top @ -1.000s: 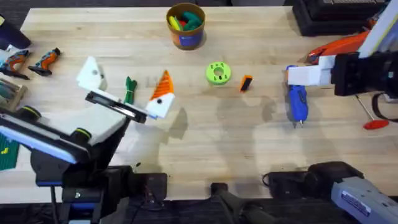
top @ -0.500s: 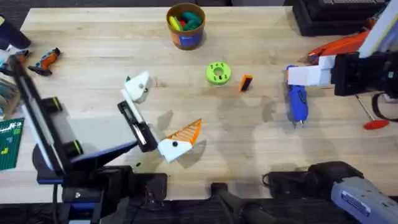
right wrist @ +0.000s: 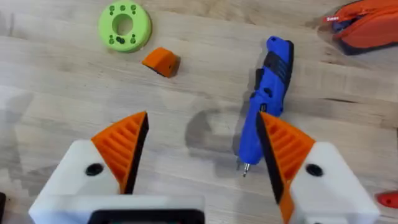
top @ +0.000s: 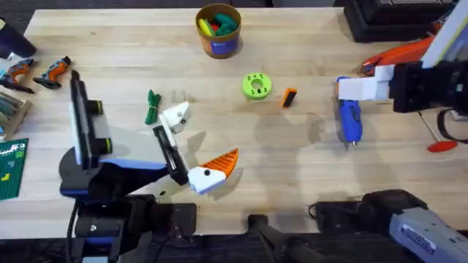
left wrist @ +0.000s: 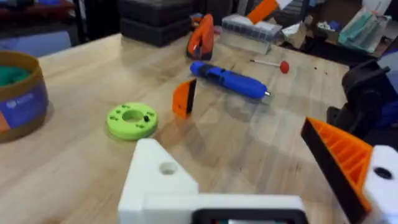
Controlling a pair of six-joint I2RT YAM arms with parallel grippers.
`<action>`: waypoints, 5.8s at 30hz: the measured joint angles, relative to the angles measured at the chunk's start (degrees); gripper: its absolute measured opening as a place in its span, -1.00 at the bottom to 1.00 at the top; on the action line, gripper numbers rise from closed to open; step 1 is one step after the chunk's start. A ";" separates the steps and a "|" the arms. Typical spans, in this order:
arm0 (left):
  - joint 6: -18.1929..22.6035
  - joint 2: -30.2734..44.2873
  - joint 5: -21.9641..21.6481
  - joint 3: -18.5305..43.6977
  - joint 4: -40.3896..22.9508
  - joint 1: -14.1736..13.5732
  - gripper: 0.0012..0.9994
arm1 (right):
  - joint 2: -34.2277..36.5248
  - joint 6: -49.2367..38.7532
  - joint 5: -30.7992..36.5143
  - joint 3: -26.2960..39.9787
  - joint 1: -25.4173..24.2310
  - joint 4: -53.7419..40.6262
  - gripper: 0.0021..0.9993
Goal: Pick up the gripper from the table and insert it into the empty holder that is missing its gripper. Then pick up a screw, insert it into the mounting hole, and use the screwdriver to tighten it. Finally, clean up the table by picking up the vegetable and placing it into the bucket.
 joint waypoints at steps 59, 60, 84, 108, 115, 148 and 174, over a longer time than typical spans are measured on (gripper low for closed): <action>7.62 0.00 2.26 0.00 -2.94 -0.11 0.97 | 0.00 0.00 0.00 0.00 0.00 0.00 0.99; 7.35 0.00 2.26 0.00 -2.95 -0.11 0.97 | 0.00 0.01 -0.01 0.00 0.00 -0.02 0.99; 7.89 0.00 2.26 0.00 -2.96 -0.11 0.97 | 0.00 0.00 0.00 0.00 0.00 -0.01 0.99; 7.89 0.00 2.26 0.00 -2.94 -0.11 0.97 | 0.00 -0.01 -0.01 0.00 0.00 -0.02 0.99; 7.89 0.00 2.26 0.00 -2.94 -0.11 0.97 | 0.00 0.01 -0.01 0.00 0.00 0.61 0.99; 7.89 0.02 2.26 0.00 -2.97 -0.11 0.97 | 27.00 25.87 8.73 27.82 21.15 -18.43 0.99; 7.91 0.00 2.26 0.00 -2.97 -0.11 0.97 | 37.49 42.68 9.34 22.95 22.38 -12.24 0.98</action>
